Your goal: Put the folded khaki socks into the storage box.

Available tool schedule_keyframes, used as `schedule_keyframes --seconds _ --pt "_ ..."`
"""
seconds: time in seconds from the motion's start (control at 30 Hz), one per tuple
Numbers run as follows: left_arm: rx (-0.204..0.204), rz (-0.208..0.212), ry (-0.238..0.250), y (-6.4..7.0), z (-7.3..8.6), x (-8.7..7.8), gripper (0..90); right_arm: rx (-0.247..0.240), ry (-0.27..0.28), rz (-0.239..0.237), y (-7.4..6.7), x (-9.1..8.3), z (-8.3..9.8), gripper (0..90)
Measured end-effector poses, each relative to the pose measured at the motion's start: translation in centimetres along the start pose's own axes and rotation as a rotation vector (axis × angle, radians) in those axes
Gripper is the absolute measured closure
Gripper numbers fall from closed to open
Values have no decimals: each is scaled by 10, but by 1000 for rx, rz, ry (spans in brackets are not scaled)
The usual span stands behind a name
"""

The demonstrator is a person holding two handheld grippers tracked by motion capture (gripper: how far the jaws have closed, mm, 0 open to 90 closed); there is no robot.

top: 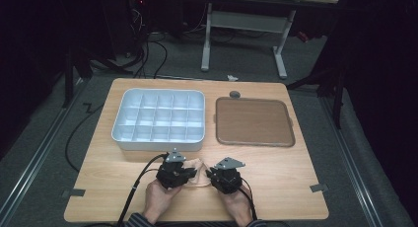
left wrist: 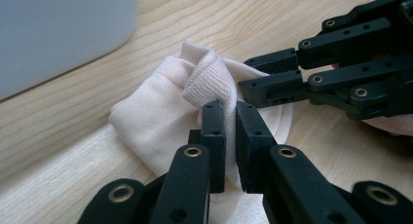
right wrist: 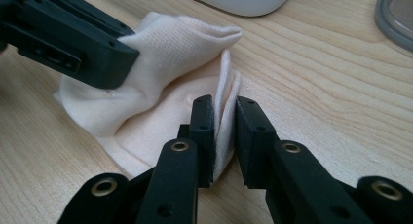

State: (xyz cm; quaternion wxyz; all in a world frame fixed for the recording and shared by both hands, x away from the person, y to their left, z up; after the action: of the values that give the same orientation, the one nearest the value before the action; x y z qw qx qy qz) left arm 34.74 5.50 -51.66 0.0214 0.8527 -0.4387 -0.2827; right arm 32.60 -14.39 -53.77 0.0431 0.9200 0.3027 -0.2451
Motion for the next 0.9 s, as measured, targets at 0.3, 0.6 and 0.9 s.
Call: schedule_keyframes --seconds 0.3,0.6,0.9 --pt "0 10 12 2 -2 1 814 2 0 1 0 0 0 787" --pt "3 36 40 6 -5 -1 783 2 0 2 0 0 0 787" --pt "3 61 65 8 -8 -6 776 3 -1 2 0 0 0 787"
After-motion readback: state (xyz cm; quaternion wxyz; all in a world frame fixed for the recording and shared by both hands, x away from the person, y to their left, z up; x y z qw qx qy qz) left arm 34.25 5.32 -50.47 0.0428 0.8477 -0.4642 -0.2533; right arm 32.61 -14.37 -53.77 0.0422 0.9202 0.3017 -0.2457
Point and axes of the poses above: each handheld gripper's, and its own axes: x roughly forward along the jaws, z roughly out of its underside, y roughly to its right, the point moved 1 cm from there along x, roughly forward along the jaws, and after that the axes turned 14 degrees about y, right-handed, at the moved point
